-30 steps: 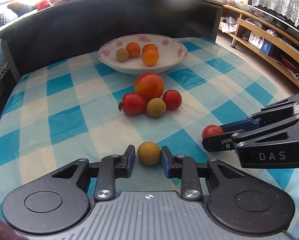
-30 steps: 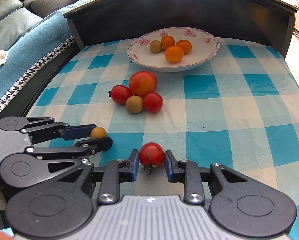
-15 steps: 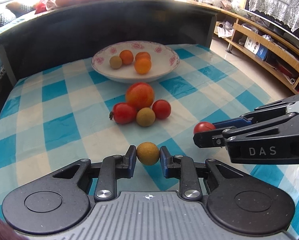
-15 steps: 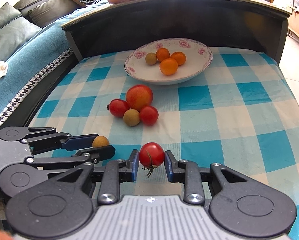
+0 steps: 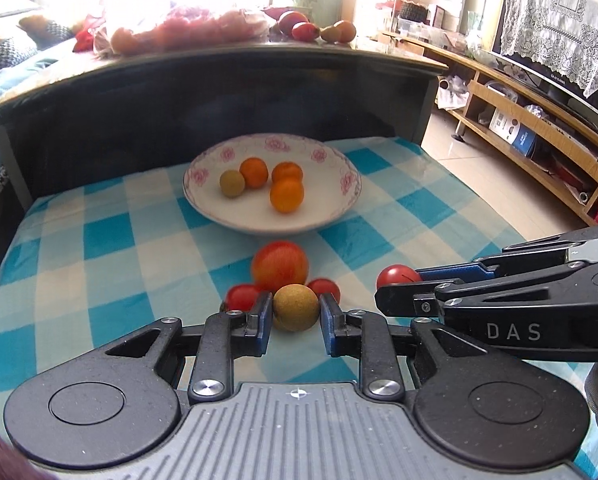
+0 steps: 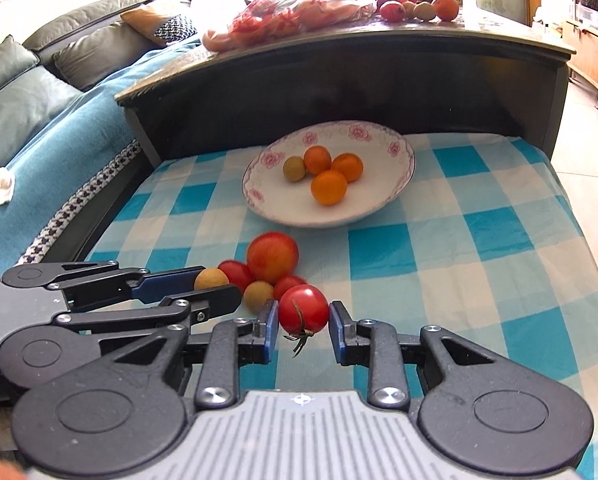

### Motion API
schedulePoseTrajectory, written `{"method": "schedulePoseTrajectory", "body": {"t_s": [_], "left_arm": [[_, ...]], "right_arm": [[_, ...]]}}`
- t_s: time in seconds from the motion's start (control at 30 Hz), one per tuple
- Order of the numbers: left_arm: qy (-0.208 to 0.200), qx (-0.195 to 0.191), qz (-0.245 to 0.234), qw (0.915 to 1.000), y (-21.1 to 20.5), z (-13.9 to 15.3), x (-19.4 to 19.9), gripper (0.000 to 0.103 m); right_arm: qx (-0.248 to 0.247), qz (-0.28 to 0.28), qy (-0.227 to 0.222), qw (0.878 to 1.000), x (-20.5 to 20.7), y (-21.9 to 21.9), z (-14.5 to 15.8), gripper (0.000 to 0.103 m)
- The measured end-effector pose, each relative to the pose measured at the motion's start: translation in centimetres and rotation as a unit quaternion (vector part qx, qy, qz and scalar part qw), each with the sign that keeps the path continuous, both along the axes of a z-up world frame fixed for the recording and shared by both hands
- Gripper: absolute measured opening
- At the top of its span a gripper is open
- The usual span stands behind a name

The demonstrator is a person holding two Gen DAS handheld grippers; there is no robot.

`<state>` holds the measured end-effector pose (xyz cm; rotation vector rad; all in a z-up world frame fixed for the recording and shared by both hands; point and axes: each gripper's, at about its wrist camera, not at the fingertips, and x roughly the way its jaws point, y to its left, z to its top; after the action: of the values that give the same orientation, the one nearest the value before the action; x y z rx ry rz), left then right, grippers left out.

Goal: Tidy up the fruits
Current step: 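Open the left tool over the bowl while the right tool lowers the tomato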

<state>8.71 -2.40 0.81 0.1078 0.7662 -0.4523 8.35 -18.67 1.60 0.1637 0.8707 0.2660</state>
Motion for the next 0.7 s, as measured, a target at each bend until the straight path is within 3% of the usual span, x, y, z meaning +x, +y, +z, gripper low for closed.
{"method": "schedulePoseTrajectory", "body": {"t_s": [0.37, 0.7], "left_arm": [[-0.014, -0.011, 0.015, 0.9997, -0.6, 0.8, 4.8, 0.031], [-0.013, -0.009, 0.030, 0.9994, -0.9, -0.5, 8.7, 0.031]], "right_arm": [[0.012, -0.003, -0.018, 1.000, 5.5, -0.8, 0.5, 0.031], [0.002, 0.005, -0.023, 1.000, 10.2, -0.9, -1.0, 0.031]]}}
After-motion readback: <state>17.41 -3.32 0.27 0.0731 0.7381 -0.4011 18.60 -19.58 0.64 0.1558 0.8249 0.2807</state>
